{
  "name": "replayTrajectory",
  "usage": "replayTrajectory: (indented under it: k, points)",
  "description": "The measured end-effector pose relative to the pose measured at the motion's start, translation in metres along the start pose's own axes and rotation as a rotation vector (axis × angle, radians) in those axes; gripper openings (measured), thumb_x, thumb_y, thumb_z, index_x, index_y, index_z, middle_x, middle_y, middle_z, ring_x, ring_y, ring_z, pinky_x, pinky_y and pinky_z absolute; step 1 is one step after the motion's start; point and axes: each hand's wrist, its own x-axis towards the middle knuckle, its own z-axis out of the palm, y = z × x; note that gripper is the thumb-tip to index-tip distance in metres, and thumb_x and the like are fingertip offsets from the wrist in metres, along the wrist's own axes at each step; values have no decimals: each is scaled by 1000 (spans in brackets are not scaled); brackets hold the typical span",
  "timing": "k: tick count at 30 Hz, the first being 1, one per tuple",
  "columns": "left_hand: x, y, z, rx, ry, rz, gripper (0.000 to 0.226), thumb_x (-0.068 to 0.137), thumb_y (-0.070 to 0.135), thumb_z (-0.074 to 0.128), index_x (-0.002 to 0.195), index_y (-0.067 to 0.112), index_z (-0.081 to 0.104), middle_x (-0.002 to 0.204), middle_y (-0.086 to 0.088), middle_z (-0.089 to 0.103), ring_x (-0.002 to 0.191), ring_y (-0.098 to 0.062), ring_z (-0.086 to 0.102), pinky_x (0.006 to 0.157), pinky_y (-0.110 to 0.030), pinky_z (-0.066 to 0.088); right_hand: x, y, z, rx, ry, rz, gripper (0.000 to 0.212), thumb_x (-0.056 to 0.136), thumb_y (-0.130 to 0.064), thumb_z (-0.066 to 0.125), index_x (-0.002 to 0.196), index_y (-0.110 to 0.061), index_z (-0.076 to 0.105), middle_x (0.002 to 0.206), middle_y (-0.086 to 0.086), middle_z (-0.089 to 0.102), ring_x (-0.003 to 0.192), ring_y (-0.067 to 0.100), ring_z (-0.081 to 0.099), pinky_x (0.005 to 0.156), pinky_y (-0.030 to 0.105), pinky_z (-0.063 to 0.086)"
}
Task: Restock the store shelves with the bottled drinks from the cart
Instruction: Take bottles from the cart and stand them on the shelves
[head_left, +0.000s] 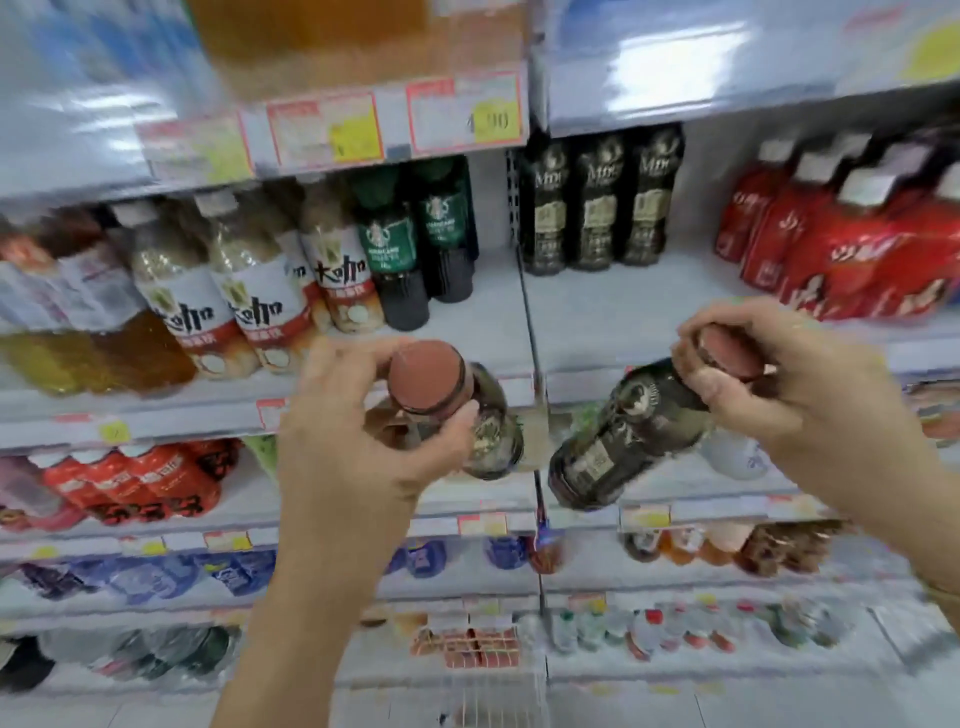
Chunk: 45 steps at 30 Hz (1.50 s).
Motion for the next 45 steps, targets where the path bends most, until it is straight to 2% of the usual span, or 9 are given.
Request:
replayTrajectory:
  k: [8,13,15,22,25,31,36,41,45]
  points:
    - [94,36,63,-141,-46,143,29,73,30,70,97,36,54,98,7,47,91,-4,50,86,-39,51,64,19,-56,-253,284,-149,45,72,-40,52,107,-14,60,89,-4,56,77,1,44,73,-3,31]
    - [121,39,91,-198,-46,115,34,69,36,70,98,44,53,101,-1,52,93,8,51,88,-12,44,97,38,-64,-284,171,-167,34,74,-24,70,103,-8,63,89,3,64,80,15,55,73,8,37]
    - [120,41,97,-187,-76,143,37,68,38,70,98,50,52,101,4,54,95,5,53,88,-14,44,108,42,-66,-231,173,-156,29,74,-18,73,101,-11,65,87,3,65,78,15,56,71,19,39]
    - [105,16,120,-337,17,62,41,69,32,74,106,42,61,108,10,61,105,-11,60,93,-25,47,127,59,-38,388,188,-24,31,73,-12,69,96,-31,60,93,-14,67,85,-5,61,80,13,47]
    - [122,10,129,-518,13,-96,35,83,6,66,110,27,63,108,4,67,103,-9,63,94,-27,47,142,67,-14,417,176,53,42,71,-10,77,97,-32,52,96,-12,65,88,-2,61,86,20,48]
    - [166,-5,146,-327,-93,-192,16,88,19,61,104,19,57,97,2,63,94,-18,62,78,-24,46,165,83,13,325,150,140,70,56,-36,85,117,-31,53,120,-6,60,111,10,56,98,29,44]
    - [173,-7,155,-370,-129,-315,28,90,24,58,116,14,56,103,1,61,98,-17,60,70,-19,43,158,97,10,479,97,202,51,76,-17,74,119,-23,49,108,-4,65,104,14,61,96,34,49]
    - [143,-30,168,-296,-244,-412,35,79,23,72,106,19,51,90,11,60,82,-4,58,78,-26,43,135,117,31,191,125,318,70,62,-27,85,118,-17,45,115,1,47,101,12,50,86,21,42]
    - [122,-52,178,-241,-254,-466,52,65,17,84,106,17,51,105,-6,67,92,-21,65,80,-34,53,132,123,34,219,111,316,62,65,-17,84,116,-14,49,98,-5,58,85,7,57,71,10,43]
